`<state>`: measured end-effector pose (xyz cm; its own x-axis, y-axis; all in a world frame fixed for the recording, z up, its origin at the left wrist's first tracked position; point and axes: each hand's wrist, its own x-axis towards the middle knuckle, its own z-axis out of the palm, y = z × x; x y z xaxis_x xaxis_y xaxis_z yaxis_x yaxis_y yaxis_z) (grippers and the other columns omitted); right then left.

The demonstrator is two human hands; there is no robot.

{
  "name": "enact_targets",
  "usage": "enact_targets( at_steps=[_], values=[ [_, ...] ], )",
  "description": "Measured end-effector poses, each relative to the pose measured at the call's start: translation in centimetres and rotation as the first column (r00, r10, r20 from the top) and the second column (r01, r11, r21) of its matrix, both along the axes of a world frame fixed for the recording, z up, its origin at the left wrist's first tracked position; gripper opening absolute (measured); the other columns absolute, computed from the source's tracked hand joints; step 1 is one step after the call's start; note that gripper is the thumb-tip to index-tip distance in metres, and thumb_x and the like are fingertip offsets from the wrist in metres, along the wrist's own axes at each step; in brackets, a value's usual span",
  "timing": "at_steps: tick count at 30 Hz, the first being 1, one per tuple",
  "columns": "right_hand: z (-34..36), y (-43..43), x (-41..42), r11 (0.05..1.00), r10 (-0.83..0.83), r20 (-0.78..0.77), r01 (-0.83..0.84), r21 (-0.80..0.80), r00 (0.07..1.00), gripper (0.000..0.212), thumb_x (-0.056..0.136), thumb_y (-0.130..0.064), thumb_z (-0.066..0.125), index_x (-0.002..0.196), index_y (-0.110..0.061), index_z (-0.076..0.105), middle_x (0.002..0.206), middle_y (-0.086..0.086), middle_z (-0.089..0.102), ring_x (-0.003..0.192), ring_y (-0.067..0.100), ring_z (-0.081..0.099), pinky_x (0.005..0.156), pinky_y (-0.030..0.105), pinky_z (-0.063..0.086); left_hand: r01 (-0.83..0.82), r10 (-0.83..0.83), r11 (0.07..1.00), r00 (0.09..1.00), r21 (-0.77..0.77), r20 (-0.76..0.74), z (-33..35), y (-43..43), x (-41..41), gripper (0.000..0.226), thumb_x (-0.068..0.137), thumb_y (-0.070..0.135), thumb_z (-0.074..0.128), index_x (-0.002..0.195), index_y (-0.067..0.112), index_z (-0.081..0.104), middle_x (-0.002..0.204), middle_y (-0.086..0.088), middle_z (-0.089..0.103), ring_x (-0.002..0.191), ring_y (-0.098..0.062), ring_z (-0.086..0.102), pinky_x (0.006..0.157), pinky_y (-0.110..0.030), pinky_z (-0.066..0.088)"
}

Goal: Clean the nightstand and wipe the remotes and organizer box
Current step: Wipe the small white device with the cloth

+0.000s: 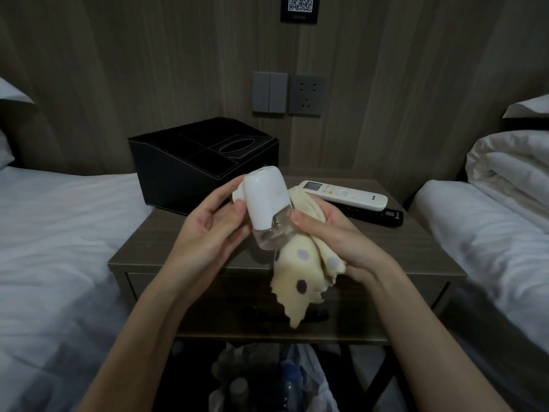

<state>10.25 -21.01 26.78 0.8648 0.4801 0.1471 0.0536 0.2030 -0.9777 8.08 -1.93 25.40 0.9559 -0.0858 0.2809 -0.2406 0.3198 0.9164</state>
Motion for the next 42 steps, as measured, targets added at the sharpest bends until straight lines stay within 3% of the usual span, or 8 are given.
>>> enact_targets(
  at_steps=[5, 10, 15, 18, 22, 29, 33, 42],
  values=[
    [-0.5, 0.1, 0.4, 0.998, -0.029, 0.037, 0.031, -0.05, 0.999, 0.033, 0.074, -0.026, 0.067, 0.107, -0.026, 0.065, 0.098, -0.001, 0.074, 0.088, 0.015, 0.07, 0.078, 0.029, 0.059, -0.007, 0.007, 1.0, 1.0, -0.016, 0.003, 0.3, 0.2, -0.2, 0.043, 0.078, 0.018, 0.056, 0.12, 0.028, 0.057, 0.109, 0.004, 0.073, 0.106, -0.012, 0.067, 0.075, -0.021, 0.056],
    [-0.1, 0.4, 0.5, 0.96, -0.186, 0.195, 0.22, -0.17, 0.963, 0.027, 0.089, -0.023, 0.064, 0.116, -0.024, 0.063, 0.103, -0.005, 0.071, 0.084, 0.005, 0.068, 0.071, 0.02, 0.055, -0.029, 0.029, 1.0, 0.999, 0.0, 0.018, 0.2, 0.2, -0.2, 0.046, 0.077, 0.018, 0.057, 0.121, 0.031, 0.055, 0.109, 0.005, 0.073, 0.107, -0.013, 0.067, 0.079, -0.021, 0.056],
    [1.2, 0.7, 0.4, 0.912, -0.366, 0.358, 0.407, -0.043, 0.859, 0.027, 0.096, -0.023, 0.054, 0.116, -0.031, 0.037, 0.11, -0.008, 0.053, 0.092, -0.001, 0.061, 0.076, 0.018, 0.05, -0.042, 0.041, 0.999, 0.999, 0.026, 0.014, -0.2, -0.3, -0.2, 0.046, 0.078, 0.02, 0.059, 0.124, 0.029, 0.056, 0.116, -0.004, 0.069, 0.105, -0.015, 0.068, 0.079, -0.021, 0.055],
    [1.2, 1.5, -0.2, 0.892, -0.335, 0.563, 0.448, -0.07, 0.755, 0.019, 0.095, -0.022, 0.048, 0.112, -0.029, 0.042, 0.111, -0.011, 0.052, 0.101, -0.002, 0.055, 0.086, 0.02, 0.047, -0.036, 0.036, 0.999, 0.999, 0.0, -0.006, -0.2, -0.4, -0.1, 0.046, 0.08, 0.02, 0.058, 0.125, 0.028, 0.055, 0.117, -0.005, 0.069, 0.106, -0.016, 0.067, 0.079, -0.021, 0.055],
    [0.4, 2.6, -0.4, 0.832, -0.3, 0.756, 0.547, -0.091, 0.582, 0.025, 0.094, -0.002, 0.051, 0.114, -0.015, 0.059, 0.109, -0.005, 0.061, 0.105, 0.012, 0.057, 0.093, 0.04, 0.046, -0.037, 0.035, 0.998, 0.999, -0.053, -0.035, -0.2, -0.5, 0.0, 0.045, 0.081, 0.018, 0.058, 0.125, 0.024, 0.056, 0.119, -0.004, 0.068, 0.112, -0.016, 0.065, 0.083, -0.023, 0.055],
    [-0.4, 2.4, -0.5, 0.866, -0.38, 0.689, 0.5, 0.031, 0.616, 0.033, 0.089, 0.002, 0.061, 0.118, -0.012, 0.068, 0.123, -0.005, 0.066, 0.119, 0.004, 0.057, 0.104, 0.032, 0.045, -0.095, 0.077, 0.969, 0.993, -0.227, -0.09, -0.1, -0.8, 0.0, 0.043, 0.079, 0.018, 0.058, 0.122, 0.018, 0.058, 0.115, -0.004, 0.07, 0.108, -0.015, 0.067, 0.08, -0.024, 0.057],
    [-1.5, 2.4, -0.6, 0.882, -0.313, 0.696, 0.47, -0.04, 0.646, 0.041, 0.084, 0.007, 0.064, 0.116, -0.018, 0.069, 0.125, -0.008, 0.065, 0.117, 0.008, 0.059, 0.102, 0.037, 0.047, -0.14, 0.114, 0.927, 0.989, -0.348, -0.095, 0.5, -0.3, 0.2, 0.045, 0.08, 0.02, 0.057, 0.124, 0.017, 0.056, 0.12, -0.007, 0.067, 0.107, -0.016, 0.067, 0.079, -0.024, 0.057],
    [-2.4, 1.0, -0.9, 0.879, -0.23, 0.671, 0.446, -0.167, 0.705, 0.046, 0.072, 0.008, 0.062, 0.105, -0.021, 0.075, 0.117, -0.013, 0.068, 0.107, 0.006, 0.064, 0.093, 0.023, 0.05, -0.196, 0.144, 0.895, 0.977, -0.4, -0.155, 0.3, -0.1, 0.5, 0.04, 0.093, 0.014, 0.052, 0.134, 0.015, 0.052, 0.125, -0.011, 0.064, 0.109, -0.019, 0.067, 0.081, -0.027, 0.058]
  ],
)
